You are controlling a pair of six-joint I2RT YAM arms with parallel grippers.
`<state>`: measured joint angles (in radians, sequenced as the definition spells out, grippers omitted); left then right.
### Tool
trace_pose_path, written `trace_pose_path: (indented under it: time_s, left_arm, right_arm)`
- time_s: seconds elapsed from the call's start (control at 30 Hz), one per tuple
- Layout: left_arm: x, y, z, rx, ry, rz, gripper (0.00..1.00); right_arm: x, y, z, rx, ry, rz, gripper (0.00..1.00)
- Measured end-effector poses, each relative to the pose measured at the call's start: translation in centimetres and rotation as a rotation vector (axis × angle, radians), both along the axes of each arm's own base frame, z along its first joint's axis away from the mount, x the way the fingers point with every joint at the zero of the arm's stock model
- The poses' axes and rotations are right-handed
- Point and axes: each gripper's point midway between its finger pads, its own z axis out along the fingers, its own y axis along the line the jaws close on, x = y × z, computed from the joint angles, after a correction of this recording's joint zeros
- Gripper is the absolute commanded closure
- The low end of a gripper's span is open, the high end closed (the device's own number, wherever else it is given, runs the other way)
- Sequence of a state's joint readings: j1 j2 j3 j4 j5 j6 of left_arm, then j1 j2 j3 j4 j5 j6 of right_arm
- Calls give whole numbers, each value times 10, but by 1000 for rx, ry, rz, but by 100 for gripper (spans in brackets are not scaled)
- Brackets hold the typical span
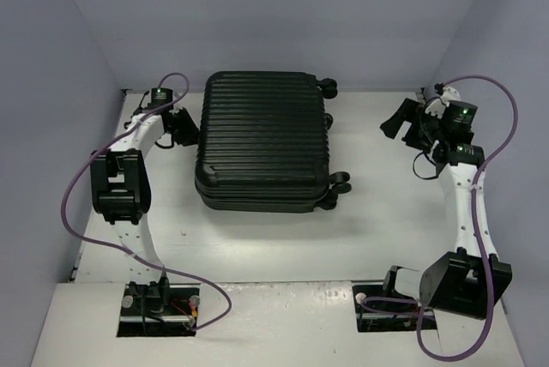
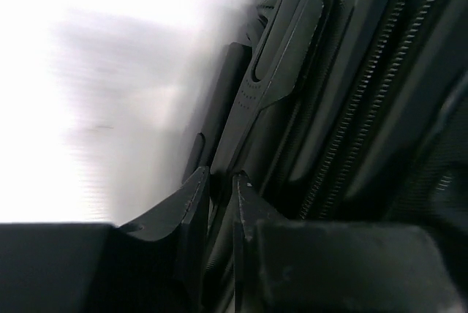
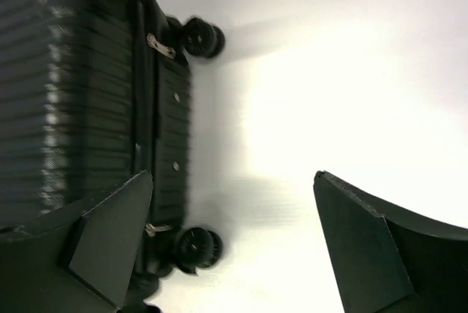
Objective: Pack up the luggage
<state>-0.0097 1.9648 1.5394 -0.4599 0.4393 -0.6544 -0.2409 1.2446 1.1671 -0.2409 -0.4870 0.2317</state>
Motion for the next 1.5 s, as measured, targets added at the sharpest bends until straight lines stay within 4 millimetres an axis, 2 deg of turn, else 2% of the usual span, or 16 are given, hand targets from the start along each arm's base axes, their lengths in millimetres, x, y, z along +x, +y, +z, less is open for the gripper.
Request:
trace_pose_path:
  time_s: [0.03,0.07,0.2,0.23,0.27,0.37,0.53,0.6,0.67,0.8,0.93,1.03,1.23,1.5]
  left_arm:
    - [2,11,2,12,0,16,77]
    - [4,18,6,18,-3,30,62]
    - [22,46,39,41,-73,87,45]
    - [24,49,50,50,-94,95,44]
    - [24,51,61,57,-113,101,44]
    - [14,54,102,91,-177,119,43]
    - [-24,61,167,160,-285,162,42]
    - [-46,65,178,185,-297,179,42]
    - [-70,69,178,209,-287,195,42]
    - [-111,70,153,231,-205,198,42]
    - [-145,68,121,235,-109,185,42]
    - [-163,66,114,231,-88,176,42]
    - [-185,57,126,207,-147,156,42]
    - [-191,48,115,174,-120,118,42]
  right_arm:
    - [-2,4,-4,2,5,9,13]
    - [-5,9,-10,7,17,21,16]
    - [-14,34,-35,23,60,80,29]
    - [-17,41,-43,30,74,94,33]
    - [-19,47,-51,36,86,107,42]
    - [-31,68,-78,65,143,153,55]
    - [-48,108,-98,90,193,251,58]
    - [-53,125,-99,96,191,299,59]
    - [-56,142,-97,104,183,341,59]
    - [-59,167,-89,119,149,399,59]
    - [-59,181,-87,103,128,420,59]
    - [-60,186,-90,91,130,423,59]
    - [-65,213,-97,41,155,468,54]
    - [-68,230,-99,23,165,526,56]
